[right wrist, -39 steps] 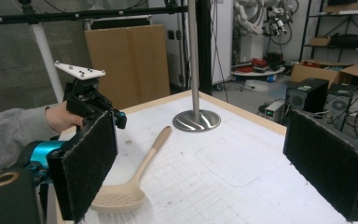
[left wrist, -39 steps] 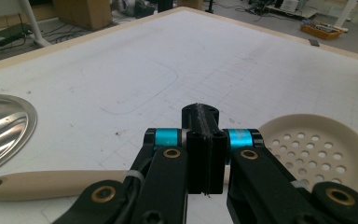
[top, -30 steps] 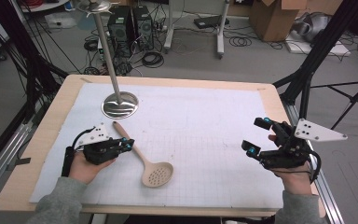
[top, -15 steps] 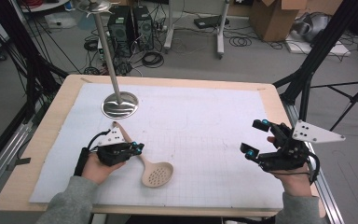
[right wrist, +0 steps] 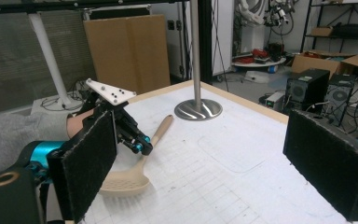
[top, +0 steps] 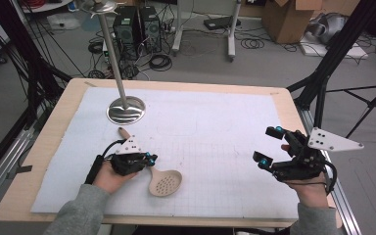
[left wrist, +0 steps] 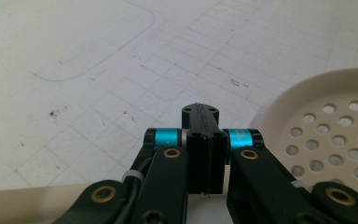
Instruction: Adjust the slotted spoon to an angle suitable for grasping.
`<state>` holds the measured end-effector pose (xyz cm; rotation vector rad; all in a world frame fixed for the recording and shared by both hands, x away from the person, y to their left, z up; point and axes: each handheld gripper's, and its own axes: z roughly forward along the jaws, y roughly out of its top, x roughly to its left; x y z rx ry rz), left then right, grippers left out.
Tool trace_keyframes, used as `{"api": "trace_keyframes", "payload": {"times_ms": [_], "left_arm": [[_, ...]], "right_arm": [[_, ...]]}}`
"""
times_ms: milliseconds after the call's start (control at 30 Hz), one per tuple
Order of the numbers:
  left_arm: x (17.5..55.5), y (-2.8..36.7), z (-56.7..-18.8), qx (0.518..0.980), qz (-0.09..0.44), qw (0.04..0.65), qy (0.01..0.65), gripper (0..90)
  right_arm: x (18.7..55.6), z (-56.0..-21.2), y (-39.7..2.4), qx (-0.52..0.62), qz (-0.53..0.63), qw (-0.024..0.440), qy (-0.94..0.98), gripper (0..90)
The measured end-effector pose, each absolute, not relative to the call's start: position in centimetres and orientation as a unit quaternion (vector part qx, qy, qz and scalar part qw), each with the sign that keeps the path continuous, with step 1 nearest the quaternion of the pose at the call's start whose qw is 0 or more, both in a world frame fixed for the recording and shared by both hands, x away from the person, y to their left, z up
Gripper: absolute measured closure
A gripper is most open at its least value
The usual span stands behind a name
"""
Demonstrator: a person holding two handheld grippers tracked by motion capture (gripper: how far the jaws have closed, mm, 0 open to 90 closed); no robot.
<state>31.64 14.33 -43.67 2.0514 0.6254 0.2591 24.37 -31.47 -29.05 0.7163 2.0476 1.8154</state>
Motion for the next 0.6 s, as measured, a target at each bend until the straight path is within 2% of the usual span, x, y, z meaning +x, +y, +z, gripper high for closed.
{"api": "trace_keyframes", "payload": {"times_ms": [600], "left_arm": [[31.64, 14.12, -44.44, 0.861, 0.086, 0.428, 0.26, 90.0]], "right_arm": [[24.32, -29.23, -31.52, 0.252, 0.631, 0.156, 0.717, 8.9]]}}
